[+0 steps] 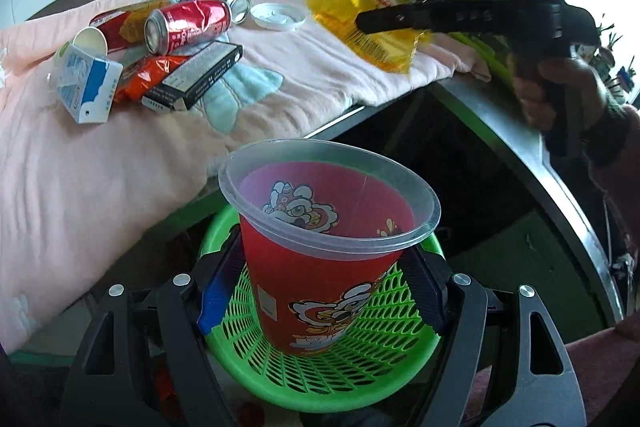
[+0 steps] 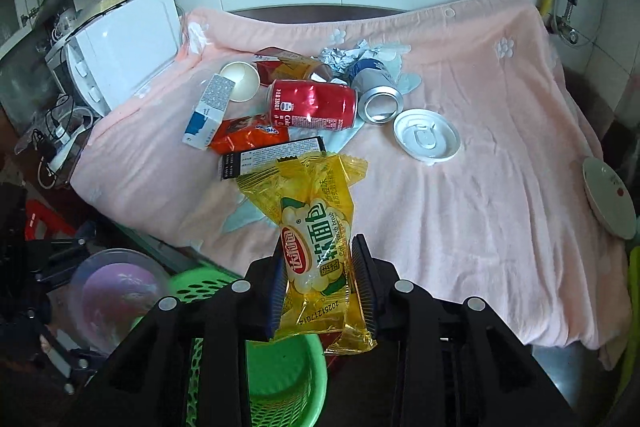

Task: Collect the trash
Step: 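Carry the red cup to the wastebasket with left gripper while right gripper grasps yellow snack packet, then open the left gripper over the basket while right gripper drops the yellow packet in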

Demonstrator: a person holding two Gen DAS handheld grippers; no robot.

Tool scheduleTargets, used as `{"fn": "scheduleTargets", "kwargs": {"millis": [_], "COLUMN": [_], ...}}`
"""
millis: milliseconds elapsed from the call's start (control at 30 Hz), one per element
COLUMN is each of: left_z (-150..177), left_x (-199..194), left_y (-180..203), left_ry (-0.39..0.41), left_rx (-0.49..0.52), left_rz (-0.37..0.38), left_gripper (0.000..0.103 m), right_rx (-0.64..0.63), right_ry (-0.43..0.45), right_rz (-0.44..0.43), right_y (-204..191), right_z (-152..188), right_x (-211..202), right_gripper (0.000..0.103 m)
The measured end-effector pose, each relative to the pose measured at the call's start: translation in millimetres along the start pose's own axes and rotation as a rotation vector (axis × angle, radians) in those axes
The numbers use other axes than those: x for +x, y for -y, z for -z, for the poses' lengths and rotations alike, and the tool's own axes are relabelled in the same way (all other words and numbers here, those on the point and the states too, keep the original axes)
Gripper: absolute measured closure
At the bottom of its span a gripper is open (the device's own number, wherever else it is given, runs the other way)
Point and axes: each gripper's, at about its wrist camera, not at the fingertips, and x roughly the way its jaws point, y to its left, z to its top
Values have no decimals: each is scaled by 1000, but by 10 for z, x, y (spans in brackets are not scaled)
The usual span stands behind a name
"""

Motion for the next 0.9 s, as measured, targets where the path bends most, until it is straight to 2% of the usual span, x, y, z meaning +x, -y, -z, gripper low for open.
{"fn": "scheduleTargets", "kwargs": {"millis": [233, 467, 900], "left_z": [263, 417, 455], "left_x": [423, 563, 176], "left_y": [87, 161, 119], "left_ry": [-125, -186, -116], "left_rx": [-33, -55, -79], "left_rz": [12, 26, -2], "left_gripper": [29, 27, 19], "right_rx": [59, 111, 143], "right_ry": [18, 24, 45], "right_rz": [8, 14, -40], "right_y": [-66, -67, -238], "right_z": [445, 767, 919], "right_x": [-324, -518, -574], "right_gripper": [72, 72, 72]}}
